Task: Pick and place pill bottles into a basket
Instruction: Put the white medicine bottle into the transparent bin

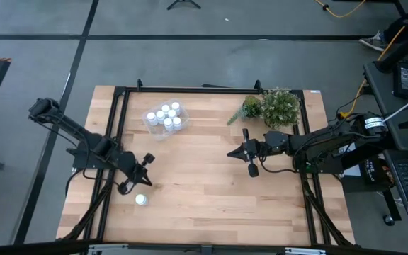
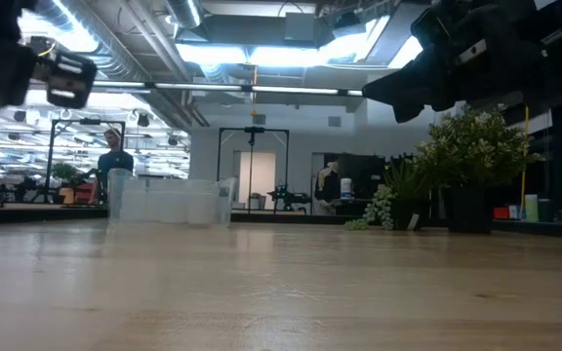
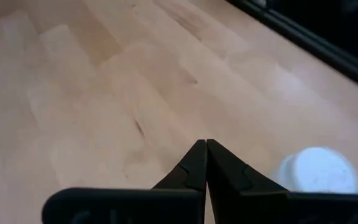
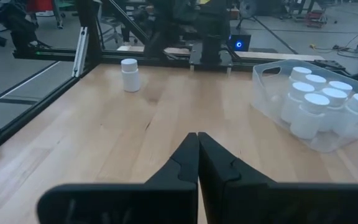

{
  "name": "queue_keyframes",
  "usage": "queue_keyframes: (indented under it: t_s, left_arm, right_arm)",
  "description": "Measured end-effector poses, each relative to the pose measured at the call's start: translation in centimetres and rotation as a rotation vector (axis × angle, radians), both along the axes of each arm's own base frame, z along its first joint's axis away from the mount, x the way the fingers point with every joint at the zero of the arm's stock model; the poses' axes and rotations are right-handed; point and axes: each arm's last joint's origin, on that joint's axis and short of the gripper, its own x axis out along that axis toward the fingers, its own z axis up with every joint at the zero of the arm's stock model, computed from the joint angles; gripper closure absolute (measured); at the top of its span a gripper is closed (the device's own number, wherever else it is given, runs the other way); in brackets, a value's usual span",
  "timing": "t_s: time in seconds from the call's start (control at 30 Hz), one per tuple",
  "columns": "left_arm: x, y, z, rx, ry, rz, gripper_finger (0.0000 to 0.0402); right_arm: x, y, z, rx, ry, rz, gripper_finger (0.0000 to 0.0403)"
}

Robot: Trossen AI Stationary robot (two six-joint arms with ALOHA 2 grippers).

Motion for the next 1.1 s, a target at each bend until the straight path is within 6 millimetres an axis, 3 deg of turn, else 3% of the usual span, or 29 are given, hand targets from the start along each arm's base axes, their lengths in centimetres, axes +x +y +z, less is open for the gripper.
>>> queue_keyframes:
  t_s: [0.23, 0.63, 0.8, 1.1]
  left_arm:
    - [-0.3, -1.9, 2.7, 0.015, 0.169, 0.015, 0.0400]
    - [-0.6, -2.7, 3.0, -0.107, 0.243, 0.161, 0.0377]
    - [-0.5, -2.6, 3.0, -0.072, 0.208, 0.190, 0.0339]
    - [-0.4, -2.5, 3.0, -0.093, 0.215, 0.237, 0.0235]
  right_arm:
    - [0.0, -0.1, 0.0, -0.008, -0.001, -0.024, 0.0400]
    - [0.0, -0.1, 0.0, -0.008, -0.002, -0.026, 0.0400]
    - [0.0, -0.1, 0.0, 0.001, 0.000, -0.028, 0.0400]
    - [0.0, -0.1, 0.0, 0.070, 0.009, -0.040, 0.0400]
